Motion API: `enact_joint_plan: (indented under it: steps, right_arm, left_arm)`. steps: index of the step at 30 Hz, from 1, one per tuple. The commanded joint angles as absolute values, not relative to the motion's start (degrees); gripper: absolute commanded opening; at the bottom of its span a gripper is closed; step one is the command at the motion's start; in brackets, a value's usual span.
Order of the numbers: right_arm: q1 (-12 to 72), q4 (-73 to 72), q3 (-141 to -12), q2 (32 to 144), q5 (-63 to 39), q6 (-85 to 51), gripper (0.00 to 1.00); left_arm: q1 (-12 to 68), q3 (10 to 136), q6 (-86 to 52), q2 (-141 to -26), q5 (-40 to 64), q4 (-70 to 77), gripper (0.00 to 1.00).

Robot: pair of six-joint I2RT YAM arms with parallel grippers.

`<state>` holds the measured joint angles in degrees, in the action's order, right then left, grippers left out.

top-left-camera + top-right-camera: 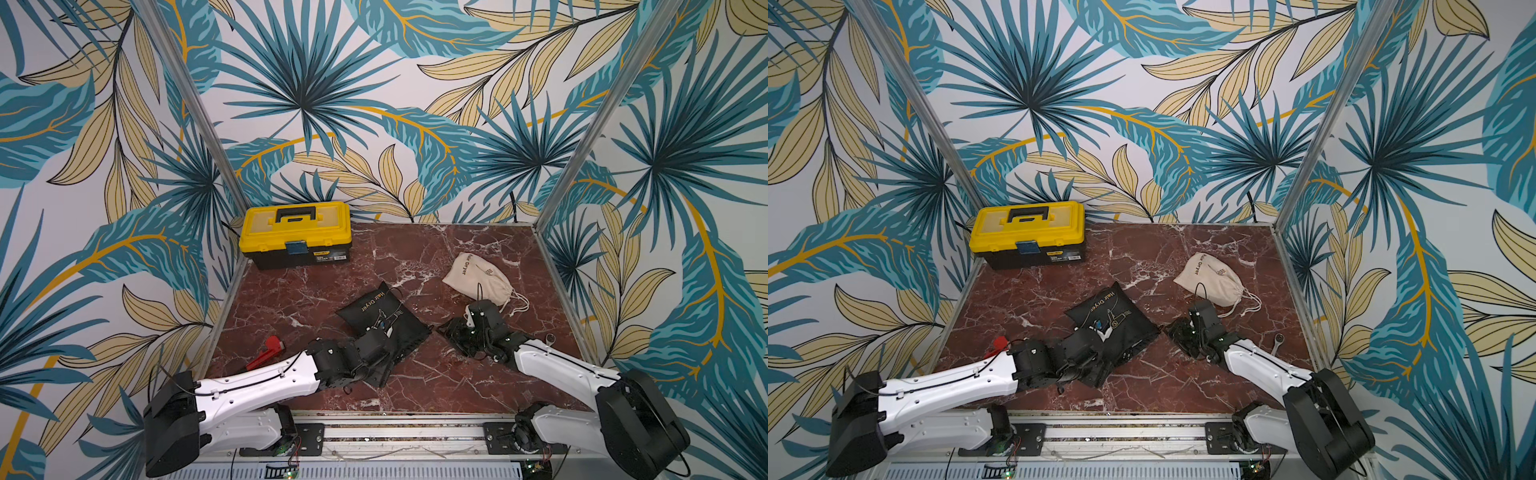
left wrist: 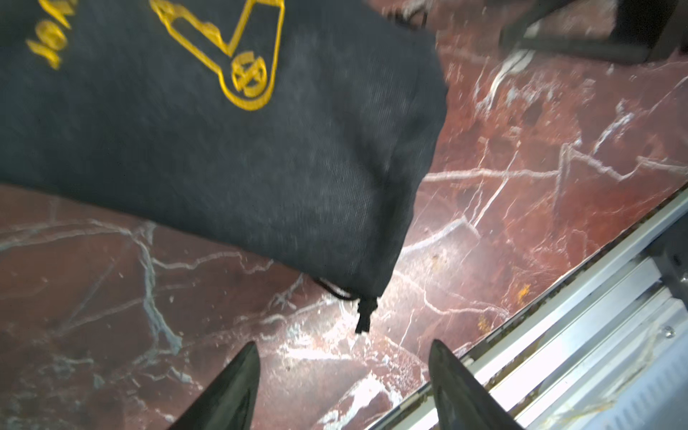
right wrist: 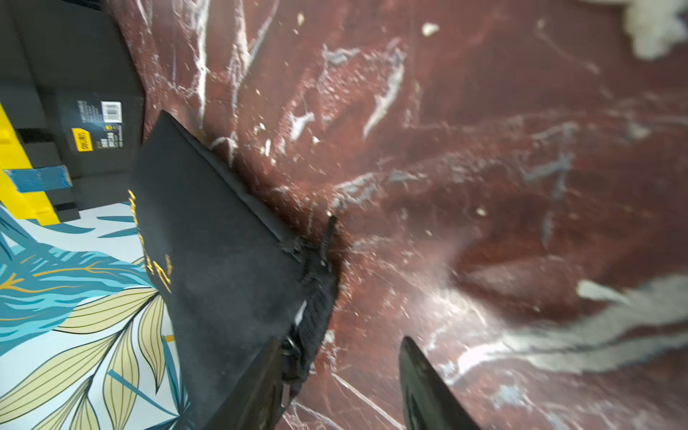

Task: Pack away hair dryers
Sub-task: Adjust the hair dryer in the drawstring bag, then pull the drawstrings on both sides of the drawstring bag.

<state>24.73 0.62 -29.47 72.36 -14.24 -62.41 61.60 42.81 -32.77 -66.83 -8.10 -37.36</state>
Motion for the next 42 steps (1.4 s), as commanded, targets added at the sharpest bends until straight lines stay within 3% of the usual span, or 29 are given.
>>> enact_joint_plan:
  steps: [1,9,23,32,42]
  right_arm:
    - [23.3,-2.0,-30.7,75.3,-16.3,-61.7,0.51]
    - [22.4,-4.3,-35.2,84.4,-22.3,-62.1,0.47]
    - [22.4,-3.2,-37.6,90.8,-21.6,-61.8,0.37]
    - [22.5,-3.6,-38.7,91.7,-21.5,-62.8,0.33]
    - [22.4,-4.8,-38.8,93.5,-21.7,-64.0,0.20]
  left_arm:
    - [62.7,40.9,-32.8,-66.2,-8.4,-37.8,0.64]
    - [62.9,39.0,-30.8,-65.2,-6.2,-35.1,0.64]
    - [63.1,36.7,-31.1,-62.5,-7.0,-34.3,0.64]
    - [63.1,35.5,-32.2,-61.9,-7.6,-34.2,0.64]
    - [63.1,33.7,-33.0,-58.3,-9.1,-34.2,0.64]
